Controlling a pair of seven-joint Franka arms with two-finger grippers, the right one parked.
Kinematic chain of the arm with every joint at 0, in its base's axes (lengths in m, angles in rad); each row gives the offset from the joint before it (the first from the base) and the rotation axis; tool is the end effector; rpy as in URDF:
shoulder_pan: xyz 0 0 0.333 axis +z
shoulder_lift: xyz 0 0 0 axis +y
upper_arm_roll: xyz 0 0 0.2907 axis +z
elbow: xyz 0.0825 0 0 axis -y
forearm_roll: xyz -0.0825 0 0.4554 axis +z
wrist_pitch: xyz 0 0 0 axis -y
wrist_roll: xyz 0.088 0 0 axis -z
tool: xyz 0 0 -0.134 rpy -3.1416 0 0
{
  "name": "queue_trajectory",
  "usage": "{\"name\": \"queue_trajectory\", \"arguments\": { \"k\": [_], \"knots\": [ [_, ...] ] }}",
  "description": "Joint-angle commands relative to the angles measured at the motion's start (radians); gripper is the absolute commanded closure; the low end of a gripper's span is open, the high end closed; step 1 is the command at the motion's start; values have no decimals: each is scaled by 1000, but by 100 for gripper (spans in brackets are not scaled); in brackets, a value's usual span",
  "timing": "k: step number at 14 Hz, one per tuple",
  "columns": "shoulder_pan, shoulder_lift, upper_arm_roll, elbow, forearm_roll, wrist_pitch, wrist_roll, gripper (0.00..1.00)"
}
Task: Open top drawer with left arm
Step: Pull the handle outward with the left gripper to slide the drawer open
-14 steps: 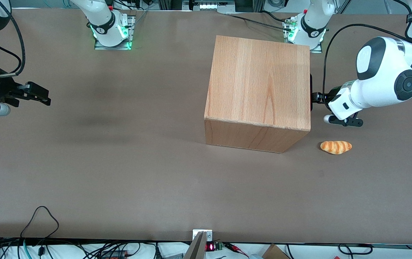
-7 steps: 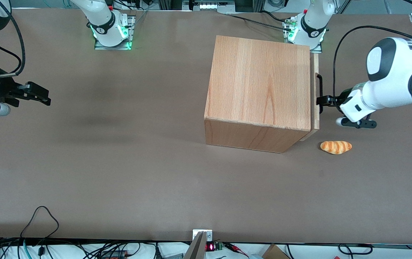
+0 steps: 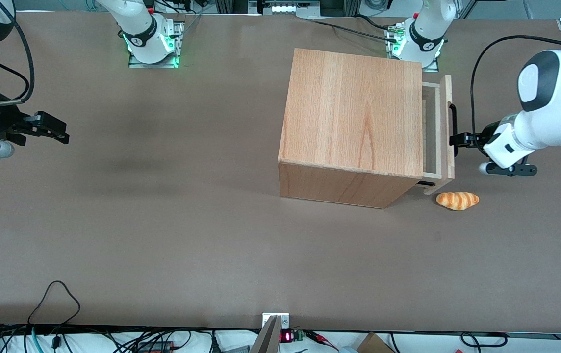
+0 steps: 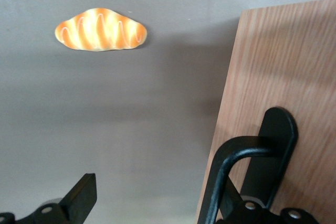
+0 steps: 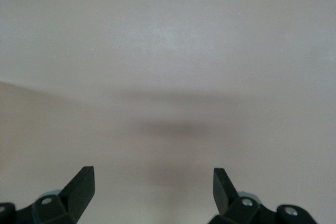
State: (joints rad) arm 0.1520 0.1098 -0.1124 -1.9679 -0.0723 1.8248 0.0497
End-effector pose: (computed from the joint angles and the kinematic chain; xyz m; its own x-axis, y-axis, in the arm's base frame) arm 0.6037 0.0163 0.3130 0.9692 0.0046 -0.2463 0.0270 -0.9958 0.0878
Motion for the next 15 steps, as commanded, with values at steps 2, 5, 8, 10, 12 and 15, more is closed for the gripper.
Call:
{"name": "queue_trajectory", "arguments": {
  "k": [2, 5, 8, 10, 12, 15],
  "knots": [
    [40, 7, -1, 17, 38, 36, 6, 0],
    [73, 7, -1, 17, 39, 50, 6, 0],
    [107, 8, -3, 17, 39, 63, 6, 0],
    [126, 13, -1, 17, 39, 76, 6, 0],
    [149, 17, -1, 18, 39, 79, 6, 0],
    [176, 24, -3, 21, 39, 96, 6, 0]
  ]
}}
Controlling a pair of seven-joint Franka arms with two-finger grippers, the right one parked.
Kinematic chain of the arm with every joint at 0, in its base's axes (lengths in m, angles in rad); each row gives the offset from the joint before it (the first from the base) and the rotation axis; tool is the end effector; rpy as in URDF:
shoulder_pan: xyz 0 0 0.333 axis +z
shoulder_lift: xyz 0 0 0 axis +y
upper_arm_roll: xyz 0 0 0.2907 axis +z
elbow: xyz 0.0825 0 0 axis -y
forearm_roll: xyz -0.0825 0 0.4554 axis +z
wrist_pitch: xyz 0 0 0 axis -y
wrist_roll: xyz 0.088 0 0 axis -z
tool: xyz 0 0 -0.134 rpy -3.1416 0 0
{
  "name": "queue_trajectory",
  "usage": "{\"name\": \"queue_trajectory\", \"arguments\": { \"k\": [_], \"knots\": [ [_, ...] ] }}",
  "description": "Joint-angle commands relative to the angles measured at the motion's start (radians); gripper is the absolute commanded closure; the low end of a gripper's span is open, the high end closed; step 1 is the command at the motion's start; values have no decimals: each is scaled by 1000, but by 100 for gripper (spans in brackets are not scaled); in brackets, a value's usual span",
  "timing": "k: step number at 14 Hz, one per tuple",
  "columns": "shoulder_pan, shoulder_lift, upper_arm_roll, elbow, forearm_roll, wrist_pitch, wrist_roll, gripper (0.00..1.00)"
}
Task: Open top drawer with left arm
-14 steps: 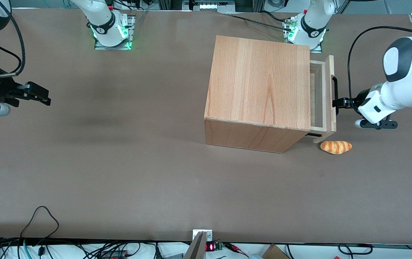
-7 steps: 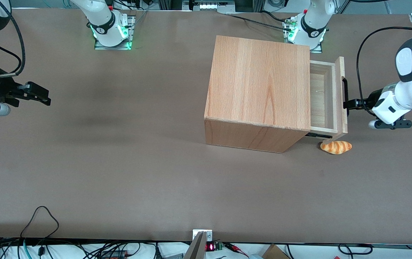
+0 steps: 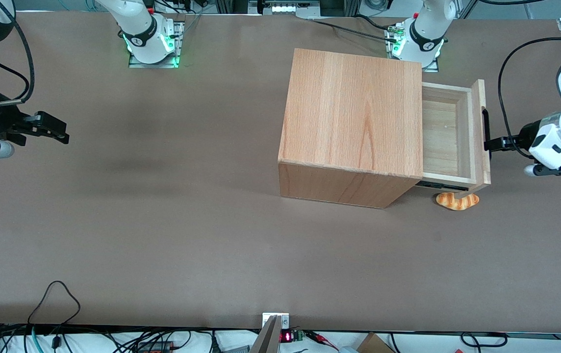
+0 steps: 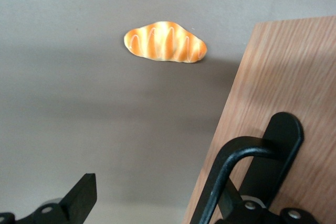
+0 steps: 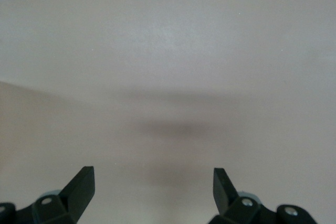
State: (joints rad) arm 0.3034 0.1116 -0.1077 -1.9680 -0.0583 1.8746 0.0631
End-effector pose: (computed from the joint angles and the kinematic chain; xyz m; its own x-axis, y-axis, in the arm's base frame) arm 0.6007 0.1132 0.3144 0.9693 0.1439 -0.1992 0.1616 -0.9840 0.0756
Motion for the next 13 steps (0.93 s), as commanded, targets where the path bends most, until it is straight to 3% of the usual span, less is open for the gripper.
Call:
{"name": "queue_trajectory", "arguments": {
  "k": [1, 10, 13],
  "knots": [
    [32, 22, -7, 21, 25, 47, -8, 0],
    [49, 17, -7, 81, 23, 28, -11, 0],
    [49, 16, -9, 139, 20, -52, -11, 0]
  ]
}}
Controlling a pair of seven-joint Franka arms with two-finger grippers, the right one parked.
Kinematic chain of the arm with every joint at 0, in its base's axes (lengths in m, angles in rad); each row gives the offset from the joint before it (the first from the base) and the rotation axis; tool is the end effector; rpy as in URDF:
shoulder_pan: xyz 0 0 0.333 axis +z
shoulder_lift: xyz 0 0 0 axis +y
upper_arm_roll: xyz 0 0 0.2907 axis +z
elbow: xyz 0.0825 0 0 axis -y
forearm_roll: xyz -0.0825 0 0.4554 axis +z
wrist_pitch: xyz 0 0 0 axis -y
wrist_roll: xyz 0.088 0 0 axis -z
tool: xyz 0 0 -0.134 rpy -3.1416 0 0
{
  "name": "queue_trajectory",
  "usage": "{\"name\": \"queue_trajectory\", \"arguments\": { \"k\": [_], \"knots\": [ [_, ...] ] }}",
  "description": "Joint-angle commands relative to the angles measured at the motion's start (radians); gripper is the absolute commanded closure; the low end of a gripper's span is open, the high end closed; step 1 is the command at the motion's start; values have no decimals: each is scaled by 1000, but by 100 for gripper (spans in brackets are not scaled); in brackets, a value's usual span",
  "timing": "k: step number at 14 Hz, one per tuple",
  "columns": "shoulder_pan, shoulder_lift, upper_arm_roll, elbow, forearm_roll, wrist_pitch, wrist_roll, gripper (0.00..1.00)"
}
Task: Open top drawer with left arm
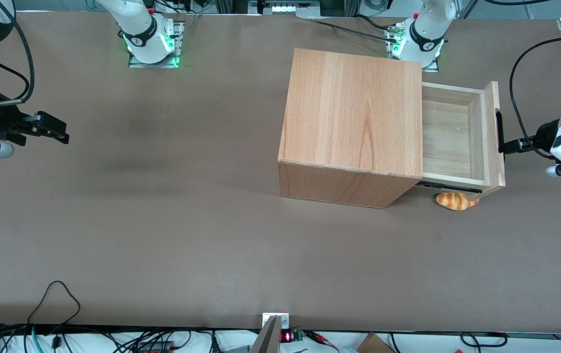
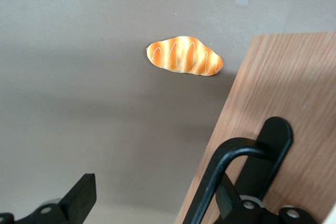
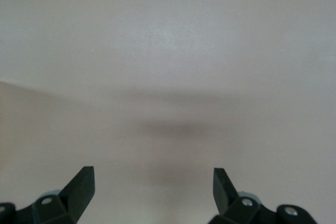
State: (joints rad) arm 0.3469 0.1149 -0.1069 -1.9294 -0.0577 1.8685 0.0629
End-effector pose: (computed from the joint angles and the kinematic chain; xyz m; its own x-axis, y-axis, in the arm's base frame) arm 0.6050 0.1424 0.3314 0.9672 0.1880 -0.1705 0.2029 -0.9764 0.0744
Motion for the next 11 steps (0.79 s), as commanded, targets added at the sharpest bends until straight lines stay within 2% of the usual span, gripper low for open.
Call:
{"name": "queue_trajectory", "arguments": {
  "k": [1, 8, 11],
  "knots": [
    [6, 9, -10, 122, 16, -66, -11, 0],
    [-3, -9, -23, 309, 12, -218, -11, 0],
    [-3, -12, -59, 369, 10, -264, -23, 0]
  ]
}}
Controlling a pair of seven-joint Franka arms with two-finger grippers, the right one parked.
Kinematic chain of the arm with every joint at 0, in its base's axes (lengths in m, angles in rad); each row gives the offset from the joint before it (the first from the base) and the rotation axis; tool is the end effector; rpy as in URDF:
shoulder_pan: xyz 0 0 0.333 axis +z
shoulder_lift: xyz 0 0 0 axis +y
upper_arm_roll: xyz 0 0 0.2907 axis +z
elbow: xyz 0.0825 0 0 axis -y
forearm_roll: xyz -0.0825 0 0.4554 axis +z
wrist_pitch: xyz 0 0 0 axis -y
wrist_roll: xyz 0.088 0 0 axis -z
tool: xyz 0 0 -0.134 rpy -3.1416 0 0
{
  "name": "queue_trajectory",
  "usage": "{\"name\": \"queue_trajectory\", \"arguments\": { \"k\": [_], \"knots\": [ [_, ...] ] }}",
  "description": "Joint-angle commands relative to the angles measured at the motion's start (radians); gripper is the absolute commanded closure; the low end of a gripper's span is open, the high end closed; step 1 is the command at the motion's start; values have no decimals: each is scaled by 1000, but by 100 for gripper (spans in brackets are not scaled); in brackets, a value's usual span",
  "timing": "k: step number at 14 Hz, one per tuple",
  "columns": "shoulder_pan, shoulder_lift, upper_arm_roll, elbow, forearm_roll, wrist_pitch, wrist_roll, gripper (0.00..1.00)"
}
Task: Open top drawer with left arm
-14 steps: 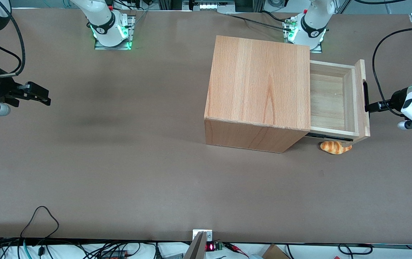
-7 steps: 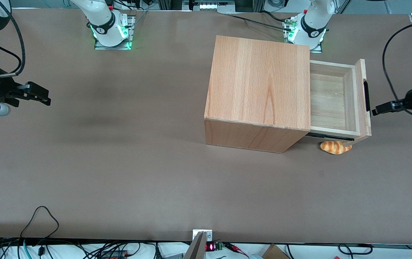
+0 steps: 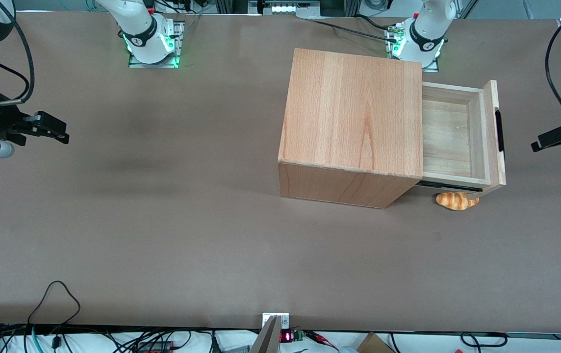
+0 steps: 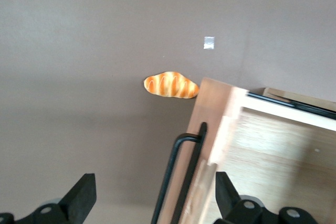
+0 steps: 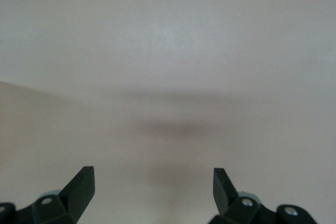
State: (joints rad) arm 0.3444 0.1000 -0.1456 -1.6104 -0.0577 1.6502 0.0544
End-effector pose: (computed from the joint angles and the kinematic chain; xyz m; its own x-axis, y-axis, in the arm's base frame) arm 0.6412 0.1246 0.4943 0.9874 0.1481 -0.0553 0.1520 -0.9856 0.0747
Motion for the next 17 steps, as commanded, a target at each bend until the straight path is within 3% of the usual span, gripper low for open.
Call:
{"name": "queue_trajectory", "arguments": {
  "k": [1, 4, 7, 11, 17],
  "knots": [
    [-1, -2, -25, 64, 10, -59, -8, 0],
    [-10, -9, -31, 73, 9, -64, -11, 0],
    [-100, -31, 10, 76, 18, -64, -4, 0],
    [-307, -60, 207, 76, 21, -87, -2, 0],
    [-328, -82, 202, 76, 24, -107, -7, 0]
  ]
}}
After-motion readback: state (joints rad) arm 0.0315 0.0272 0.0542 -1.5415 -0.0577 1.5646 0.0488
